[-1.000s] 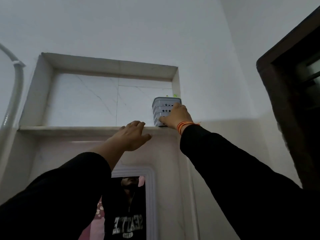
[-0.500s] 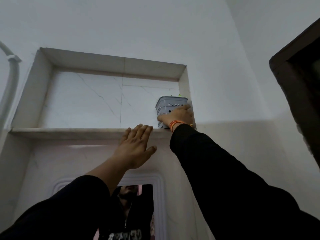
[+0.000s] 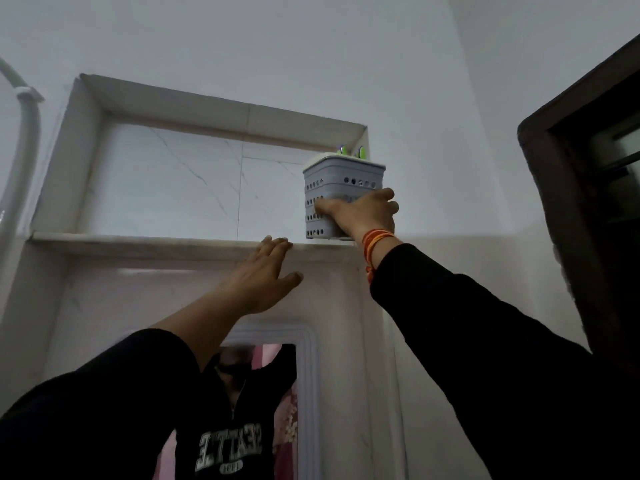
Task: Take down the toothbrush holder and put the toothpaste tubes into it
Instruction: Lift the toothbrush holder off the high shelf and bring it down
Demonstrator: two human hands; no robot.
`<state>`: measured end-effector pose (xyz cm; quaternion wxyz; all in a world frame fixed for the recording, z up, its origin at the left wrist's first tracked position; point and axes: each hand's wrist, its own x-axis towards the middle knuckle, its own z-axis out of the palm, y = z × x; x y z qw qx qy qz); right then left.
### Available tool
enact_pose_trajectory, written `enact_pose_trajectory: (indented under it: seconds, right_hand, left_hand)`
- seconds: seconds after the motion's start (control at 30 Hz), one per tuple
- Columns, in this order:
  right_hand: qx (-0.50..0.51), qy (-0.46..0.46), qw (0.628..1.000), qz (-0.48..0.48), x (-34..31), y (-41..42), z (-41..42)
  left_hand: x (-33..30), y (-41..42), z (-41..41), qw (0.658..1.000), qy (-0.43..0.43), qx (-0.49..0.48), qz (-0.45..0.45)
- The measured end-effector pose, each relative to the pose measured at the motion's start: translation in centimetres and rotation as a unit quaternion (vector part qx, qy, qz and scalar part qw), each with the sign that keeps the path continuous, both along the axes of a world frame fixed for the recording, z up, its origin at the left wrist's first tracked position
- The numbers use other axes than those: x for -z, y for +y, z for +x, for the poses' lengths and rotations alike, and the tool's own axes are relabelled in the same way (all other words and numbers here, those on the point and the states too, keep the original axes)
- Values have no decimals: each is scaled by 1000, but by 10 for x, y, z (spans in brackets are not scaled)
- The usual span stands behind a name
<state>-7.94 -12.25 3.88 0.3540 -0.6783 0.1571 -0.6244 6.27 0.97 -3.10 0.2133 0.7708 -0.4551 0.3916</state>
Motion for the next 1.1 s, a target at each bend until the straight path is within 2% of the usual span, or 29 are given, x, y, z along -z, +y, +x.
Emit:
enact_pose_trajectory:
  seconds: [0.13, 0.23, 0.43, 0.63, 0.8, 0.9, 1.1]
  right_hand:
    - [13, 6, 1000, -22, 37, 15, -27]
    - [15, 12, 1000, -18, 87, 24, -38]
    - [-20, 41, 999, 13, 231, 44, -39]
    - [-53, 66, 995, 56, 395, 68, -36]
    - [-30, 129, 986, 105, 525, 80, -41]
    - [-16, 172, 977, 123, 590, 81, -45]
    - [-30, 224, 960, 166, 695, 71, -46]
  left_hand:
    - [26, 16, -13, 999, 34, 20, -19]
    - [66, 30, -24, 995, 85, 44, -20]
    - [185, 56, -42, 977, 181, 111, -16]
    - [313, 73, -45, 960, 257, 108, -4]
    - [423, 86, -36, 932, 351, 51, 73]
    - [480, 88, -30, 904, 398, 20, 155]
    - [558, 80, -8, 857, 456, -57, 232]
